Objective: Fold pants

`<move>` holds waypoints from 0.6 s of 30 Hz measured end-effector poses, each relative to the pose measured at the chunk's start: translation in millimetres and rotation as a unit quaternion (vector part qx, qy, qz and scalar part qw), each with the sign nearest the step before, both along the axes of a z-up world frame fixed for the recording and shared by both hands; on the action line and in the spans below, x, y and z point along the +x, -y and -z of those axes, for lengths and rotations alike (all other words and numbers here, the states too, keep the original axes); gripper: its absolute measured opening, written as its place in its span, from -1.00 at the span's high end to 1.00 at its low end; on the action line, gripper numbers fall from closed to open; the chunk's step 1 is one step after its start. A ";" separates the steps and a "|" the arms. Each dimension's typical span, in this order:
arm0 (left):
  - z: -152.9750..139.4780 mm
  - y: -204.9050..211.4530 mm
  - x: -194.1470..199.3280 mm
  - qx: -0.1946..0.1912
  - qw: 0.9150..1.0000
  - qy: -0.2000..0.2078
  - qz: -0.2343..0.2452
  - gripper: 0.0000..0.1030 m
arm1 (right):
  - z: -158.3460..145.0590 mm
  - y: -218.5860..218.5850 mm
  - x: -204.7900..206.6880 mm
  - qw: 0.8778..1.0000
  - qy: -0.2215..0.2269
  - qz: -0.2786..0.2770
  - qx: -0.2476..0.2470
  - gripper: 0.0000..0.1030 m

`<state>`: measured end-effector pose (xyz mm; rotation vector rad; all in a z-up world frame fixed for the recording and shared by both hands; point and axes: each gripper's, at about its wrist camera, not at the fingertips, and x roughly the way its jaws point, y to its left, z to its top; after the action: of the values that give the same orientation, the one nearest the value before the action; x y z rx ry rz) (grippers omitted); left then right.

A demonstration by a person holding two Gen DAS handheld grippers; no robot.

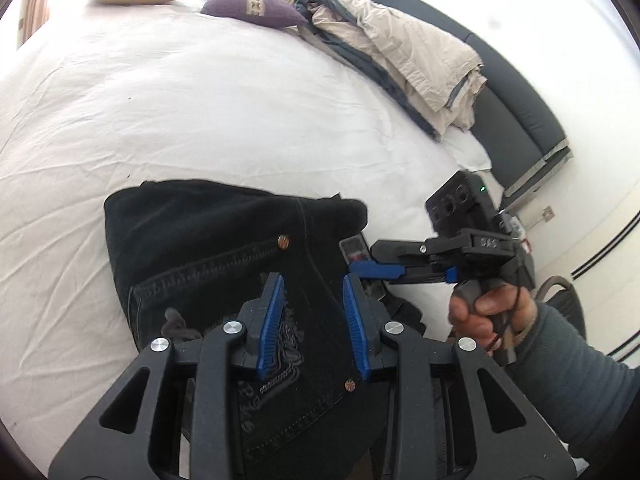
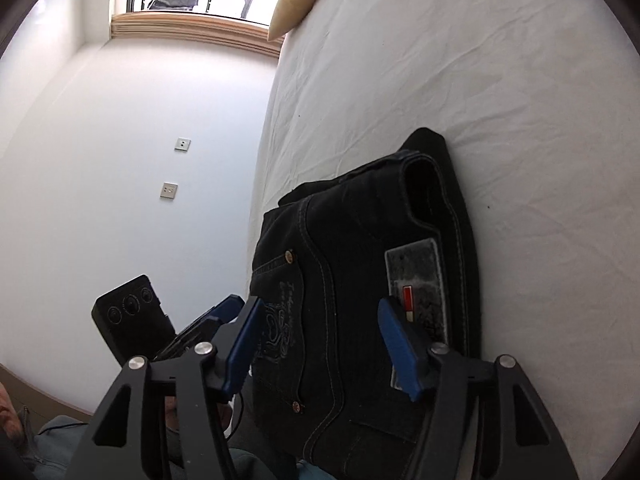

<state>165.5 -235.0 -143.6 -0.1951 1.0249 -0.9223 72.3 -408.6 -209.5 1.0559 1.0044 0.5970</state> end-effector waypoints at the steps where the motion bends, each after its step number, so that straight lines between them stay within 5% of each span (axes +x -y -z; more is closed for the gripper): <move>1: 0.3 -6.8 10.1 -0.041 0.999 -0.014 0.015 0.43 | 0.3 0.7 -2.4 1.000 0.002 -0.002 0.002 -0.21; 3: 5.6 -19.3 28.3 -0.093 0.995 -0.028 0.029 0.43 | 3.3 0.6 -6.6 1.000 0.005 -0.007 0.009 -0.21; 8: 44.2 -40.3 52.0 -0.127 0.987 -0.083 0.044 0.43 | 7.4 2.6 -10.0 1.000 0.008 -0.005 0.023 -0.21; 12: 66.1 -61.6 33.8 -0.185 0.978 -0.086 0.050 0.43 | 6.9 0.6 -8.1 1.000 0.009 -0.007 0.023 -0.22; 15: 77.3 -78.7 15.4 -0.250 0.961 -0.109 0.042 0.43 | 8.5 1.6 -9.9 0.999 0.010 -0.007 0.031 -0.21; 18: 81.1 -80.3 -17.9 -0.238 0.964 -0.098 0.067 0.43 | 8.6 1.7 -17.5 0.999 0.013 -0.010 0.033 -0.22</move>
<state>147.6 -154.7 -224.8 -0.6358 0.9906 -1.2869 54.8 -410.3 -218.1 1.0945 0.9787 0.6639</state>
